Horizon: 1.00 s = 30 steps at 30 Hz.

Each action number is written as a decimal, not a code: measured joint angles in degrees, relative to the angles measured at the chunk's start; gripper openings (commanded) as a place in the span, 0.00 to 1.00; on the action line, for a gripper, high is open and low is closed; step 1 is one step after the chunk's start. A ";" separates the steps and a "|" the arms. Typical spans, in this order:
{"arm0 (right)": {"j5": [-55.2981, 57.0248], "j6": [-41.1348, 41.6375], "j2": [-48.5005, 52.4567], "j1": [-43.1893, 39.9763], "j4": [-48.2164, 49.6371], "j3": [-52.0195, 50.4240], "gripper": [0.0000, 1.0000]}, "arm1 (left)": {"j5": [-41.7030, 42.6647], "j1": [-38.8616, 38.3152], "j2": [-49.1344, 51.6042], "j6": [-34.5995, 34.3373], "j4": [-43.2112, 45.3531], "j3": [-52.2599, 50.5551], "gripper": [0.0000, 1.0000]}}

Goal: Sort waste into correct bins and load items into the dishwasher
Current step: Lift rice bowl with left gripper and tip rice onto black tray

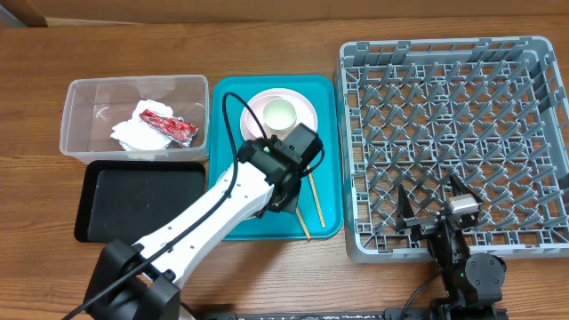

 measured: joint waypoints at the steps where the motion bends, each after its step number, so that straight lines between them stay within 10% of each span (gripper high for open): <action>1: -0.02 -0.02 0.00 0.00 -0.02 0.00 1.00 | 0.11 0.24 -0.11 0.00 -2.03 1.25 0.04; 13: 0.00 0.00 0.00 0.00 0.00 0.00 1.00 | 3.45 11.39 -4.52 6.10 -13.00 7.26 0.04; 30: 0.00 -0.04 0.00 -0.02 0.00 0.00 1.00 | 37.11 54.10 -10.14 31.19 -13.73 5.29 0.04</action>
